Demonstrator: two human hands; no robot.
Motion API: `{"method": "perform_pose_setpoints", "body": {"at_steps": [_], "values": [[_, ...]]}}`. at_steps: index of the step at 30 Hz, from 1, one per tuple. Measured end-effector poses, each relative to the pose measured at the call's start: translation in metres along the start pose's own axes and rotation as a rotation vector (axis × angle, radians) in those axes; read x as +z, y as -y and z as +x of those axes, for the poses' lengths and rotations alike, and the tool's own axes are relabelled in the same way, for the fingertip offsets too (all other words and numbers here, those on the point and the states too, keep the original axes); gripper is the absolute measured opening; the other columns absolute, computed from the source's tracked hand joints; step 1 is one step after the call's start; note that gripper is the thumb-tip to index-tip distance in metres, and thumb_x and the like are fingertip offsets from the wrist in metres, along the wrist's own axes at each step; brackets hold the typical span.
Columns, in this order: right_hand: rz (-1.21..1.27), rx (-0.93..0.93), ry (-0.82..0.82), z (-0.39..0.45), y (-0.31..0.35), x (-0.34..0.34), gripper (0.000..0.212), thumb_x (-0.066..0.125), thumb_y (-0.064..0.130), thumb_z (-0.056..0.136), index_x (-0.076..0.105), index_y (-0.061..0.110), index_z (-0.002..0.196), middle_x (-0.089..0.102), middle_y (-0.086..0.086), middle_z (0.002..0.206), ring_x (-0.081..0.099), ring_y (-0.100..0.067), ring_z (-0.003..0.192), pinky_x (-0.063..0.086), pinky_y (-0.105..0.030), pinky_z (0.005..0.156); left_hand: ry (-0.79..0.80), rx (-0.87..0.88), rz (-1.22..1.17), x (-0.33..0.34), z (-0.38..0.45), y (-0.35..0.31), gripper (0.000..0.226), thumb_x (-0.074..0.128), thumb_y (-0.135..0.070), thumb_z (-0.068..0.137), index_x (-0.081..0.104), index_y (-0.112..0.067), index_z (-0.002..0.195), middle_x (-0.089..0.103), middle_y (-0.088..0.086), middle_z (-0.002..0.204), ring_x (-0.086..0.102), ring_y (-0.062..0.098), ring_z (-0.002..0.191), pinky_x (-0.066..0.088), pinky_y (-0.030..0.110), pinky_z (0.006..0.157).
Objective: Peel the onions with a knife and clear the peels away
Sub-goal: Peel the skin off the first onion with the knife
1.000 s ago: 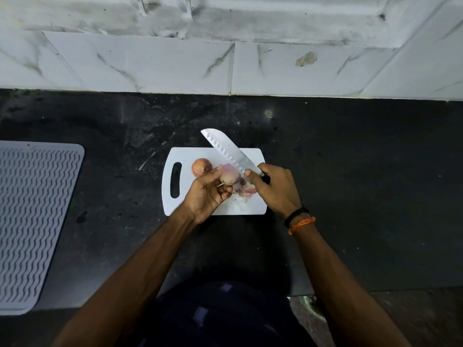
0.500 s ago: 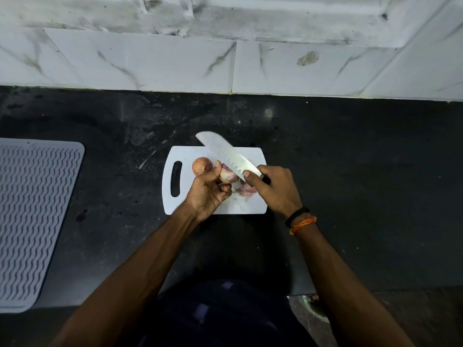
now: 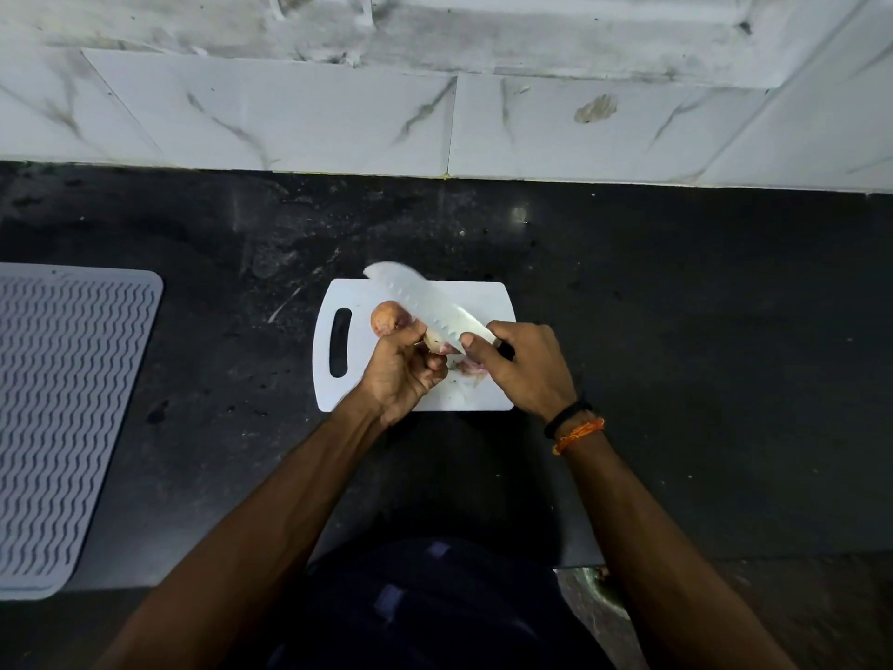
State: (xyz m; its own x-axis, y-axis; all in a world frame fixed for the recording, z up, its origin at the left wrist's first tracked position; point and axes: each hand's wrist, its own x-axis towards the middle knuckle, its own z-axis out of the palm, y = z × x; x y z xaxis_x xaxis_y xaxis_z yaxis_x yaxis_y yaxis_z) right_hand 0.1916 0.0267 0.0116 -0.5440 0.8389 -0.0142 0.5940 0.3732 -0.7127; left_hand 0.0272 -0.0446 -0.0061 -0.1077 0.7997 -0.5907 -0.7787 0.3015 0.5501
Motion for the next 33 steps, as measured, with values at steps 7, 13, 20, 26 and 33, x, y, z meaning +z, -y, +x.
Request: {"method": "perform_pose_setpoints", "body": {"at_steps": [7,13,20,26,33], "values": [[-0.032,0.015,-0.062,0.004,-0.004,-0.001,0.044,0.061,0.045,0.095,0.057,0.014,0.065,0.056,0.004,0.056,0.054,-0.014,0.051,0.04,-0.029,0.047,0.003,-0.018,0.029,0.003,-0.005,-0.001,0.028,0.055,-0.033,0.1,0.063,-0.009,0.113,0.062,0.009,0.087,0.043,0.008,0.052,0.038,0.014,0.044],[-0.065,-0.016,-0.104,-0.002,-0.002,0.006,0.057,0.05,0.065,0.09,0.054,0.015,0.063,0.049,0.007,0.052,0.049,-0.013,0.047,0.035,-0.027,0.046,-0.054,-0.044,0.08,0.001,-0.004,0.0,0.028,0.049,-0.026,0.104,0.059,-0.005,0.119,0.058,0.012,0.086,0.047,0.006,0.051,0.042,0.015,0.043],[-0.164,0.0,-0.212,-0.002,0.007,0.008,0.063,0.045,0.08,0.081,0.051,0.019,0.065,0.046,0.01,0.053,0.049,-0.014,0.049,0.034,-0.026,0.051,-0.01,-0.048,0.096,0.006,-0.008,-0.002,0.028,0.062,-0.038,0.095,0.069,-0.011,0.1,0.065,0.006,0.077,0.054,0.011,0.059,0.049,0.018,0.051],[-0.216,-0.006,-0.254,-0.003,0.008,0.009,0.061,0.048,0.076,0.083,0.05,0.018,0.063,0.052,0.006,0.053,0.051,-0.017,0.047,0.038,-0.027,0.049,-0.029,-0.057,0.086,0.008,-0.007,-0.003,0.029,0.061,-0.035,0.098,0.069,-0.008,0.101,0.067,0.008,0.077,0.058,0.012,0.058,0.053,0.019,0.051],[-0.129,0.011,-0.131,-0.007,0.005,0.014,0.062,0.052,0.074,0.084,0.056,0.017,0.059,0.051,0.007,0.049,0.049,-0.012,0.045,0.035,-0.025,0.046,-0.055,-0.063,0.074,0.007,-0.005,-0.001,0.023,0.053,-0.025,0.101,0.064,-0.006,0.108,0.07,0.006,0.079,0.069,0.014,0.067,0.058,0.024,0.061]]}}
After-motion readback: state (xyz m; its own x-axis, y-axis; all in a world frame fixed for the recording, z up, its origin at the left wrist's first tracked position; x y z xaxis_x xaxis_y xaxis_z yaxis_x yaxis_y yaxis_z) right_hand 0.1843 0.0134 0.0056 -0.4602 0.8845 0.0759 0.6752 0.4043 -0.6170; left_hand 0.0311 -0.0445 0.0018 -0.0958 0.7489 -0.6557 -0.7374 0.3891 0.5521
